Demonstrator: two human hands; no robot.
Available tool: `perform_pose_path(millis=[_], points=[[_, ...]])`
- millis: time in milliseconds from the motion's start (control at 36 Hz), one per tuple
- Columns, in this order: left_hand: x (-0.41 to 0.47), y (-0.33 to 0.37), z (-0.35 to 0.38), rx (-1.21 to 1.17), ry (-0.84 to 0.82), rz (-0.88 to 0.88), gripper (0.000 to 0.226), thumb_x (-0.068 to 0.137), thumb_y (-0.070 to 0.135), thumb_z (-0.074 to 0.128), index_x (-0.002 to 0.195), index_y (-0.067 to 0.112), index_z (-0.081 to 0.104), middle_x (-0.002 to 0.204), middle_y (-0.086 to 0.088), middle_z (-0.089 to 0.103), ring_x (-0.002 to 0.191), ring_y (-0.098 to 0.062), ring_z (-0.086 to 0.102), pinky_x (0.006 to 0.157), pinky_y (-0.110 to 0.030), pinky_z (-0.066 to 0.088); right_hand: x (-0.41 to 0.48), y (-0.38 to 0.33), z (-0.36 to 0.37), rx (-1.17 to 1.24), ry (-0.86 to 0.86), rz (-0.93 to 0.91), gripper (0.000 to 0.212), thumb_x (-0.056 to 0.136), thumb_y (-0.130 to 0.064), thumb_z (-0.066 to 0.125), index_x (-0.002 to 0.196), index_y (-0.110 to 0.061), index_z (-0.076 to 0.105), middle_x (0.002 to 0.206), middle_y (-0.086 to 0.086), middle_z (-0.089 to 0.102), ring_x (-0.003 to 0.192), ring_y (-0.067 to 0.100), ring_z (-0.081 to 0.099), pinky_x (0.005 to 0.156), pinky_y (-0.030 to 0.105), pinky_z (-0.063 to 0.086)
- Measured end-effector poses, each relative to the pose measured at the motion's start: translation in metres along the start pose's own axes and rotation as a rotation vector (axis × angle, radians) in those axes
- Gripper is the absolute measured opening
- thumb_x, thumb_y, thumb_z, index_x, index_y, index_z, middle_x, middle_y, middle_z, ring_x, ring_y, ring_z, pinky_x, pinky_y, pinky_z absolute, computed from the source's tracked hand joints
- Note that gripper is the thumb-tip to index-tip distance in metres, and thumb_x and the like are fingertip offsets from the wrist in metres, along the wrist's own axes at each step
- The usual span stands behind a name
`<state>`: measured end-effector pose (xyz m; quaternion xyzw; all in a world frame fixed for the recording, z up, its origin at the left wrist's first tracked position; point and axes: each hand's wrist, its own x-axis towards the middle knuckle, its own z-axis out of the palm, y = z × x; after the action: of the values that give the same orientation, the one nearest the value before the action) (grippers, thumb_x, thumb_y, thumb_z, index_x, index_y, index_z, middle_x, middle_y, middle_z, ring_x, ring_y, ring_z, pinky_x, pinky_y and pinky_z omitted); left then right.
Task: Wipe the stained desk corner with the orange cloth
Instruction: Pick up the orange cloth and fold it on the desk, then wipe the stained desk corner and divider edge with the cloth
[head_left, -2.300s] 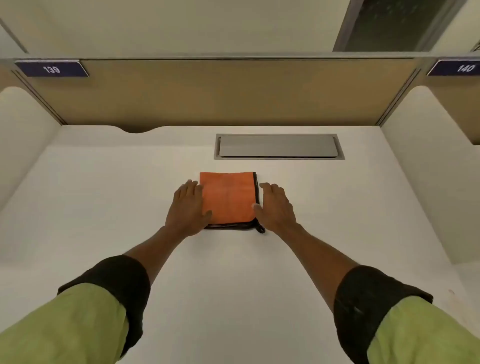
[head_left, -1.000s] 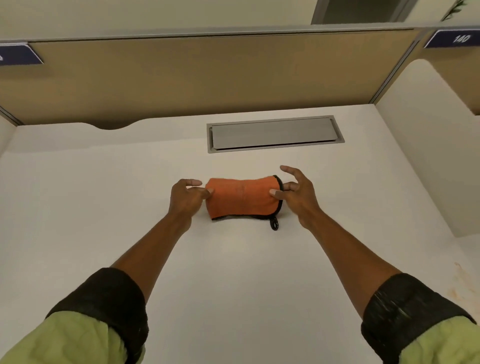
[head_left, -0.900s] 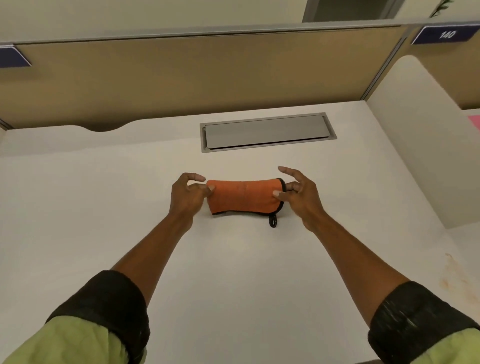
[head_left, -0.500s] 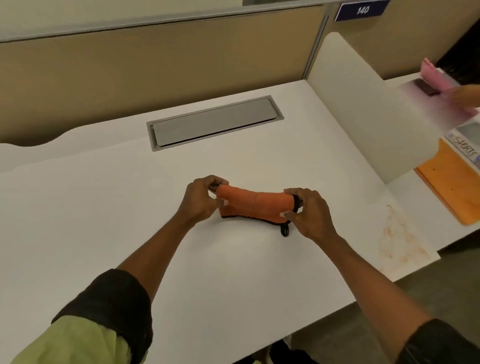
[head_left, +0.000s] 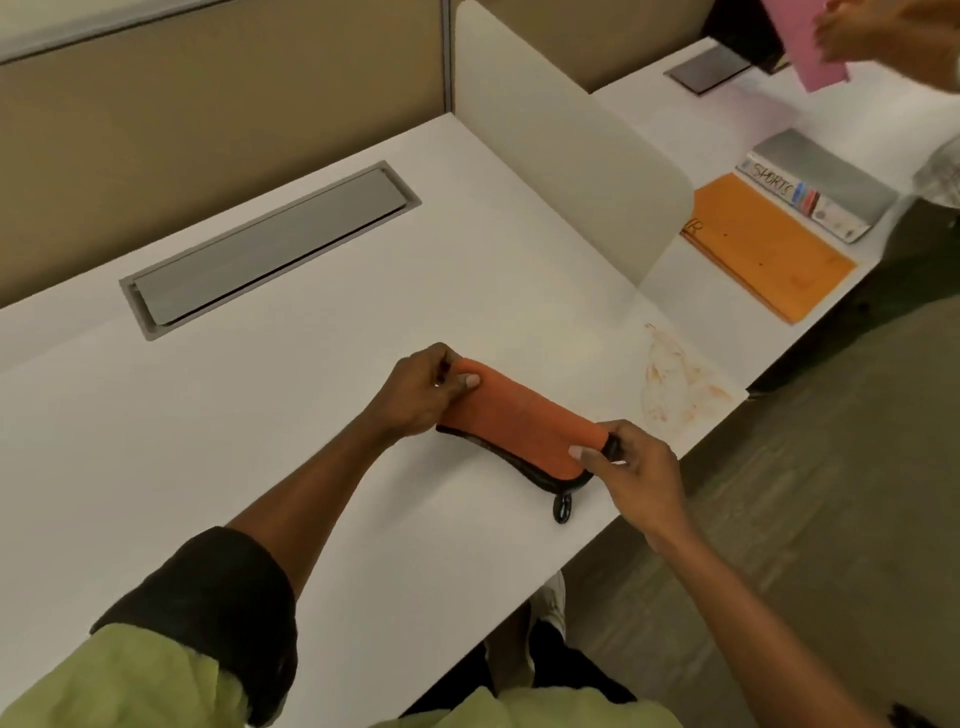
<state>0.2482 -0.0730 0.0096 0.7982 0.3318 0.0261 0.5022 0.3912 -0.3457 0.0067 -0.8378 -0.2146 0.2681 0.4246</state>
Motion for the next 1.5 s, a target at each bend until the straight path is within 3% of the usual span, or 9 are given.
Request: perform_pose_path(millis=[250,444,556,667,750,861,1000,1306,1500], points=[[0.03,0.031,0.075,0.115,0.023,0.046,0.032,0.103,0.046,0.072,0.123,0.023,0.064,0.099,0.007,0.068,0.092,-0.014,0.067,0.073,-0.031,0.054,-0.031,0.054,-0.015,0.045,0.116,0.115,0.05,0.079,-0.058,0.077,0.119,-0.031,0.06,0.1,0.002,0.076,0.078,0.018,0.076,0.069,0.044,0.067],[0.047,0.041,0.117,0.157,0.016,0.043,0.044,0.098,0.044,0.079,0.131,0.02,0.064,0.111,0.006,0.074,0.098,-0.019,0.072,0.09,-0.049,0.062,-0.035,0.078,-0.028,-0.131,0.142,0.141,0.044,0.089,-0.046,0.076,0.119,-0.019,0.058,0.108,0.006,0.071,0.078,0.017,0.073,0.071,0.04,0.064],[0.045,0.036,0.128,0.229,0.086,0.022,0.052,0.104,0.051,0.069,0.141,0.016,0.06,0.128,0.001,0.072,0.11,-0.022,0.072,0.096,-0.048,0.061,-0.031,0.085,-0.039,-0.583,0.185,-0.135,0.054,0.093,-0.056,0.067,0.126,-0.014,0.061,0.125,0.007,0.056,0.108,0.019,0.057,0.079,0.033,0.055],[0.026,0.02,0.142,0.255,0.227,-0.018,0.05,0.113,0.045,0.051,0.153,0.014,0.052,0.153,-0.006,0.059,0.138,-0.025,0.058,0.111,-0.046,0.053,-0.012,0.078,-0.038,-0.599,0.127,-0.422,0.045,0.102,-0.045,0.056,0.136,-0.015,0.057,0.151,0.007,0.049,0.135,0.025,0.047,0.101,0.044,0.053],[0.001,0.004,0.152,0.247,0.308,-0.039,0.051,0.117,0.045,0.042,0.158,0.015,0.046,0.163,-0.006,0.049,0.149,-0.025,0.049,0.115,-0.045,0.048,0.008,0.071,-0.027,-0.599,-0.071,-0.601,0.058,0.108,-0.04,0.046,0.16,-0.017,0.033,0.172,0.006,0.022,0.159,0.023,0.018,0.121,0.047,0.037],[-0.03,-0.02,0.168,0.263,0.305,-0.078,0.073,0.113,0.062,0.021,0.171,0.019,0.032,0.183,0.001,0.022,0.17,-0.017,0.017,0.132,-0.037,0.02,0.035,0.058,-0.002,-0.772,-0.285,-0.738,0.078,0.107,-0.046,0.043,0.166,-0.011,0.004,0.175,0.011,-0.004,0.162,0.027,-0.007,0.13,0.048,0.018],[-0.047,-0.04,0.19,0.39,0.226,-0.025,0.07,0.116,0.046,0.025,0.177,0.02,0.002,0.185,0.008,-0.013,0.17,-0.006,-0.013,0.138,-0.031,-0.004,0.05,0.055,0.025,-0.909,-0.323,-0.697,0.069,0.11,-0.037,0.029,0.165,-0.01,-0.003,0.173,0.012,-0.01,0.161,0.028,-0.012,0.131,0.046,0.009],[-0.047,-0.049,0.203,0.624,0.264,0.007,0.076,0.118,0.05,0.025,0.175,0.02,-0.014,0.185,0.001,-0.018,0.172,-0.016,-0.013,0.137,-0.033,-0.008,0.067,0.054,0.018,-0.815,-0.11,-0.428,0.078,0.1,-0.026,0.045,0.165,-0.007,0.006,0.174,0.014,0.001,0.161,0.03,-0.003,0.13,0.049,0.013],[-0.048,-0.046,0.203,0.642,0.254,-0.011,0.074,0.118,0.047,0.024,0.176,0.017,-0.011,0.185,0.0,-0.018,0.172,-0.017,-0.013,0.137,-0.033,-0.008,0.012,0.086,0.015,-0.784,-0.103,-0.462,0.076,0.106,-0.03,0.043,0.165,-0.009,0.0,0.174,0.013,-0.004,0.162,0.028,-0.003,0.129,0.05,0.021]])
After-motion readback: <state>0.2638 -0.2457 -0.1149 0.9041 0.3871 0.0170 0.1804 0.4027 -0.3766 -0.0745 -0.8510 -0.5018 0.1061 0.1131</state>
